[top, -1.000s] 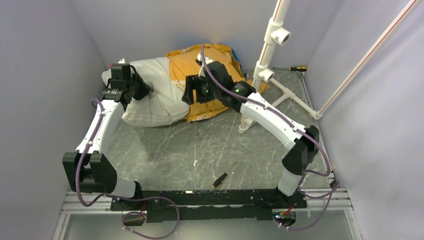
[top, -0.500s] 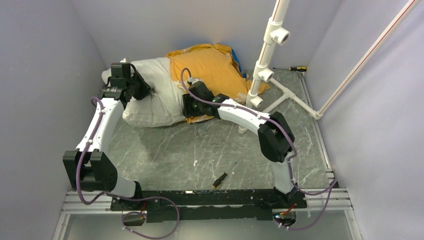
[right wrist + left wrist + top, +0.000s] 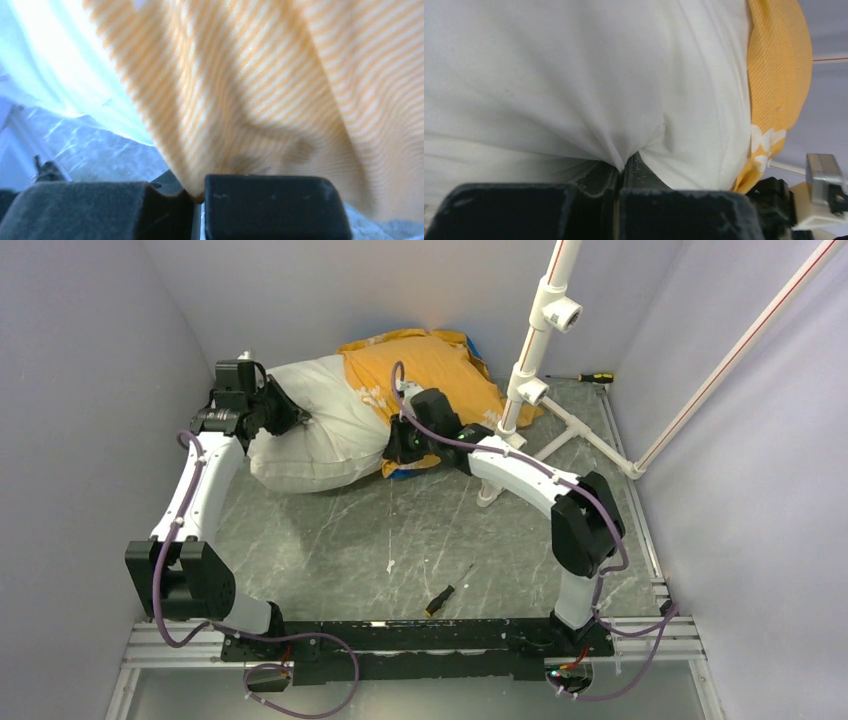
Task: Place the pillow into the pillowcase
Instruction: Stuff the pillow into the pillowcase.
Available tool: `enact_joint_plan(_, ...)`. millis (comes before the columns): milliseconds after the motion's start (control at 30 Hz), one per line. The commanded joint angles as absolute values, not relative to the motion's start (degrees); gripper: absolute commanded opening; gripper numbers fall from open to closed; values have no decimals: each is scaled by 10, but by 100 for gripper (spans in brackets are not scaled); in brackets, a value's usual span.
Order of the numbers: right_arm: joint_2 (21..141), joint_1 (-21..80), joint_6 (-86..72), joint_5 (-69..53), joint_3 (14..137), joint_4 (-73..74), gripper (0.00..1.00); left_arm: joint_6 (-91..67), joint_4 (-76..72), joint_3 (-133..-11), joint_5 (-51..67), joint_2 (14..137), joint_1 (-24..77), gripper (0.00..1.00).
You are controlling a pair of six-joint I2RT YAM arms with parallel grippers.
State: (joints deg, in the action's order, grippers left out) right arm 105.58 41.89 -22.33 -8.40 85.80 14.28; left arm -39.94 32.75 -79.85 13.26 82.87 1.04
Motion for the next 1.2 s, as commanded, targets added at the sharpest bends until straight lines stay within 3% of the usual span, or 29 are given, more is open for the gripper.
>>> enact_joint_plan(0, 1003, 410, -199, -304, 920, 100, 0, -407, 246, -832, 163, 849, 5, 0)
enact_joint_plan(133, 997, 410, -229, -405, 929, 82, 0, -401, 252, -841, 158, 864, 5, 0)
enact_joint_plan(233, 993, 410, -229, -349, 935, 123, 3, -365, 263, -854, 178, 867, 5, 0)
enact_joint_plan(267, 991, 409, -228, -327, 934, 132, 6, -345, 271, -863, 184, 865, 5, 0)
enact_joint_plan(400, 1004, 409, -211, -226, 986, 221, 35, -286, 317, -882, 161, 841, 8, 0)
enact_joint_plan(500, 997, 414, -202, -161, 1014, 264, 46, -275, 323, -866, 129, 823, 8, 0)
enact_joint_plan(767, 1031, 422, -172, -63, 1058, 337, 56, -292, 299, -852, 151, 829, 9, 0)
enact_joint_plan(933, 1086, 428, -165, -18, 1117, 380, 45, -296, 294, -846, 150, 824, 9, 0)
enact_joint_plan(1033, 1093, 430, -163, -47, 1126, 380, 22, -300, 293, -840, 151, 824, 9, 0)
enact_joint_plan(1167, 1086, 431, -152, -170, 1134, 369, 1, -297, 292, -839, 153, 826, 9, 0)
